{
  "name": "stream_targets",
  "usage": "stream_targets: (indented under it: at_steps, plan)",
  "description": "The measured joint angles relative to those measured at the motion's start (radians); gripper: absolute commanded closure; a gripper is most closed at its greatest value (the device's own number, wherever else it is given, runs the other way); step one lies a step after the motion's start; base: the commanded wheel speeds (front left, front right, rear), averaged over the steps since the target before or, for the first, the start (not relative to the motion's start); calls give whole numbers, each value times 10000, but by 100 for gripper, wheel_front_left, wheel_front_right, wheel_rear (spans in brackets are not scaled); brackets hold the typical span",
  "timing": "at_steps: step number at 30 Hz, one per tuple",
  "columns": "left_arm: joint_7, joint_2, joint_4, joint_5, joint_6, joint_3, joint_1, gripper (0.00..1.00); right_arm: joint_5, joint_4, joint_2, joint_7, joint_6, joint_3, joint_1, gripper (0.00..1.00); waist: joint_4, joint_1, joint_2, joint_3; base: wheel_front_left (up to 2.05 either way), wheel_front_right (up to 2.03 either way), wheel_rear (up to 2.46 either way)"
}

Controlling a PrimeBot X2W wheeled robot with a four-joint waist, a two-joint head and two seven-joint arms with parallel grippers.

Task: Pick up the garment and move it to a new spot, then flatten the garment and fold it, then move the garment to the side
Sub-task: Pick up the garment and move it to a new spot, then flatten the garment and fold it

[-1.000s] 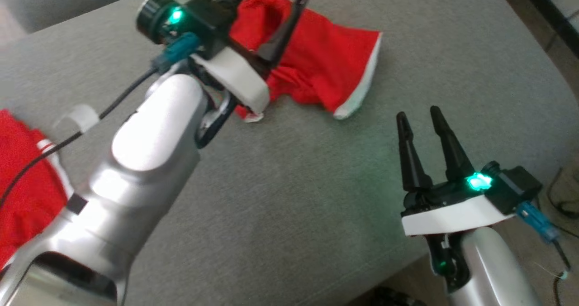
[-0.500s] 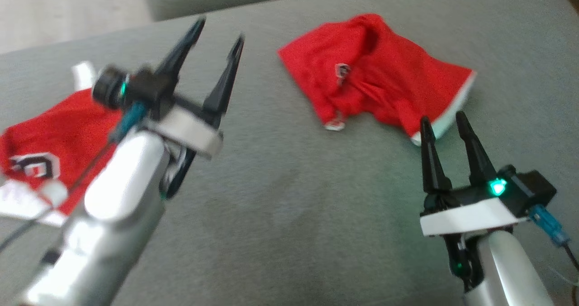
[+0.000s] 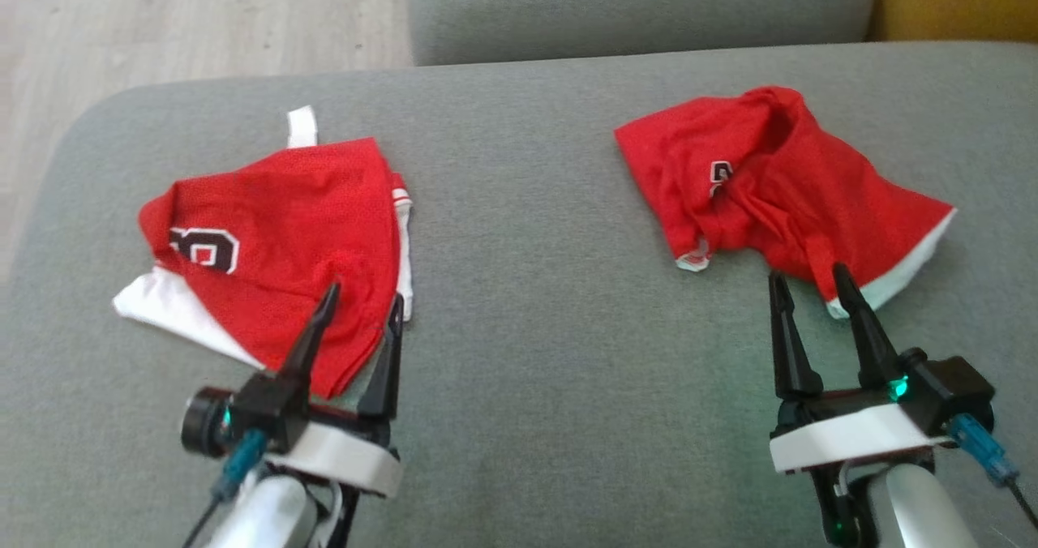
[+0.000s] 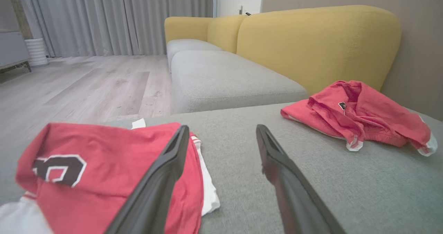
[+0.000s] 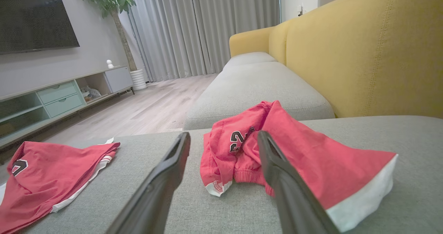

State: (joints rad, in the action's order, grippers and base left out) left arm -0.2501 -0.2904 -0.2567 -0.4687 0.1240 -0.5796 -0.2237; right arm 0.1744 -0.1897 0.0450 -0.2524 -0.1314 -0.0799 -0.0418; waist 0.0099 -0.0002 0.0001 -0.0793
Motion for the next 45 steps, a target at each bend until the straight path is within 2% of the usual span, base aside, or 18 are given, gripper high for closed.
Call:
stream_targets:
  at_steps: [6, 9, 16, 19, 24, 32, 40, 41, 42, 43, 45]
  plan:
    - [-10, 307, 303, 407, -111, 341, 224, 0, -410, -40, 0, 0, 0, 61, 18, 0, 286, 1, 0, -113, 0, 0, 0]
    - [-19, 399, 316, 493, -280, 462, 197, 0, -995, -403, 0, 0, 0, 42, -137, 0, 388, 2, 0, -258, 0, 0, 0]
    - [-21, 750, 113, 729, -612, 639, -225, 0, -2458, -2452, 4, 274, 0, -173, -1947, 0, 662, 3, 0, -726, 0, 0, 0]
    - [-21, 894, 2, 775, -721, 619, -275, 0, -2755, -2953, 8, 506, 0, -104, -2577, 0, 780, 3, 0, -881, 0, 0, 0]
    - [-21, 1120, -276, 984, -982, 608, -794, 0, -4031, -3806, 25, 855, 0, 594, -3558, 0, 1159, 3, 0, -1248, 0, 0, 0]
    - [-21, 1402, -412, 1187, -1158, 779, -1186, 0, -4606, -4470, 35, 1358, 0, 1478, -4008, 0, 1578, 4, 0, -1687, 0, 0, 0]
    - [-21, 1534, -543, 1360, -1338, 1014, -1191, 0, -4591, -5260, 38, 1662, 0, 1049, -4473, 0, 1560, 3, -1, -1904, 0, 0, 0]
    - [-21, 1549, -570, 1377, -1340, 1032, -1191, 0, -4591, -5346, 40, 1664, 0, 1001, -4571, 3, 1547, 4, 0, -1909, 0, 0, 0]
    - [-21, 1567, -598, 1430, -1344, 1062, -1193, 0, -4589, -5400, 40, 1674, 0, 972, -4637, 28, 1535, 3, 0, -1902, 0, 0, 0]
    - [-21, 1595, -616, 1463, -1354, 1103, -1192, 0, -4569, -5440, 40, 1676, 0, 941, -4654, 100, 1521, 2, 0, -1888, 0, 0, 0]
    - [-21, 1657, -652, 1517, -1434, 1208, -1192, 0, -4270, -5559, 42, 1488, 0, 941, -4650, 100, 1490, 3, 0, -1834, 0, 0, 0]
